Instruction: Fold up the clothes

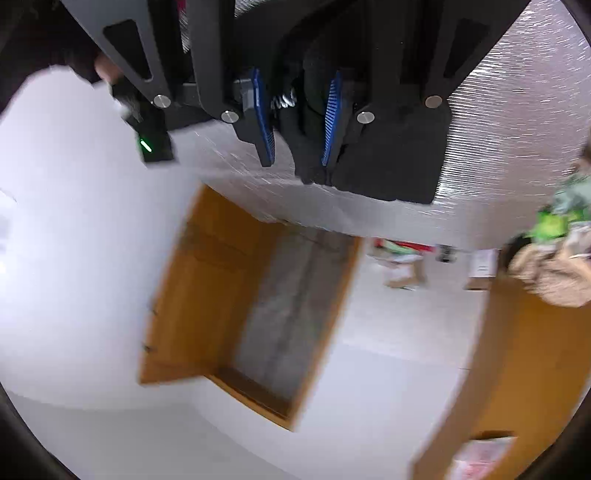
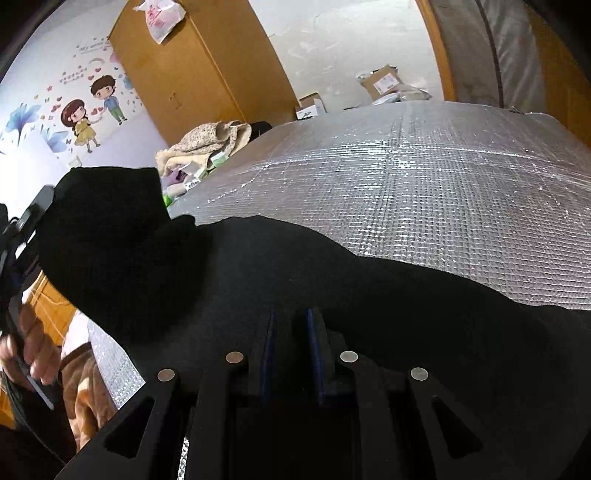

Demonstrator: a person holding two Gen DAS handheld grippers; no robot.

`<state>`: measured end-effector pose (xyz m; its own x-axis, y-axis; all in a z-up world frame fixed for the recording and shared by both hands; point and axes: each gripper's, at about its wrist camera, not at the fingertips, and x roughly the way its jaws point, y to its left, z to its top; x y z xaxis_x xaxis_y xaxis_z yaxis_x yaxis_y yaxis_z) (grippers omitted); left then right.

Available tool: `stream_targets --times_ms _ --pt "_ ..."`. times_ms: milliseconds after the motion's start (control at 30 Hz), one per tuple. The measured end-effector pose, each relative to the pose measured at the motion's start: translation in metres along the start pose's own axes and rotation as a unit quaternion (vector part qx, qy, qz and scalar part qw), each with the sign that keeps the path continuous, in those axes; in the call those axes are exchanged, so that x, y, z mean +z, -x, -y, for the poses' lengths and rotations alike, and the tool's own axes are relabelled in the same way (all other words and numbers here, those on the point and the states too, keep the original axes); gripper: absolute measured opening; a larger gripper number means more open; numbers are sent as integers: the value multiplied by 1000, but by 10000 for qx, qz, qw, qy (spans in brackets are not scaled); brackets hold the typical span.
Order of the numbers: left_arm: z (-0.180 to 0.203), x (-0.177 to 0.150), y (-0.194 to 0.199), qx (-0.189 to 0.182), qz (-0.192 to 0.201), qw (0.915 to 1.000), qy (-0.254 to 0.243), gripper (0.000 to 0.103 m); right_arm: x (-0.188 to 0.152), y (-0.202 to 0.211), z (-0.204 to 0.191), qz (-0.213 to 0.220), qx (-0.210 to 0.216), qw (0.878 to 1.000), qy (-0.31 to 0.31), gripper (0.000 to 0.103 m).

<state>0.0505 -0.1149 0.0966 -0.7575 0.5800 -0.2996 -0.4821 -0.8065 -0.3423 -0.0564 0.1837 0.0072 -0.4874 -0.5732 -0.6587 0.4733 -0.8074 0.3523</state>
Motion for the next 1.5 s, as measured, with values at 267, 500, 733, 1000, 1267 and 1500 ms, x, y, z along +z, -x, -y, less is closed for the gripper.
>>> stream_targets --times_ms 267,500,733,1000,1267,1500 --pt "26 -44 -52 -828 -1100 9905 -42 0 1 1 -1 -5 54 10000 -56 18" --pt "-11 -36 -2 315 -360 9975 528 1 6 5 3 100 762 9965 -344 21" --pt "-70 -65 17 1694 -658 9685 1701 1 13 -24 -3 -473 1573 9853 -479 53" --pt "-72 -88 2 1905 -1065 9574 1890 5 18 -55 -15 -1074 1821 9765 -426 53" --pt "-72 -93 4 1926 -991 9587 1842 6 24 -62 -24 -1275 1693 9768 -300 27" --pt "-74 -91 2 1906 -1008 9595 1812 6 21 -4 -26 -537 1684 9837 -336 13"
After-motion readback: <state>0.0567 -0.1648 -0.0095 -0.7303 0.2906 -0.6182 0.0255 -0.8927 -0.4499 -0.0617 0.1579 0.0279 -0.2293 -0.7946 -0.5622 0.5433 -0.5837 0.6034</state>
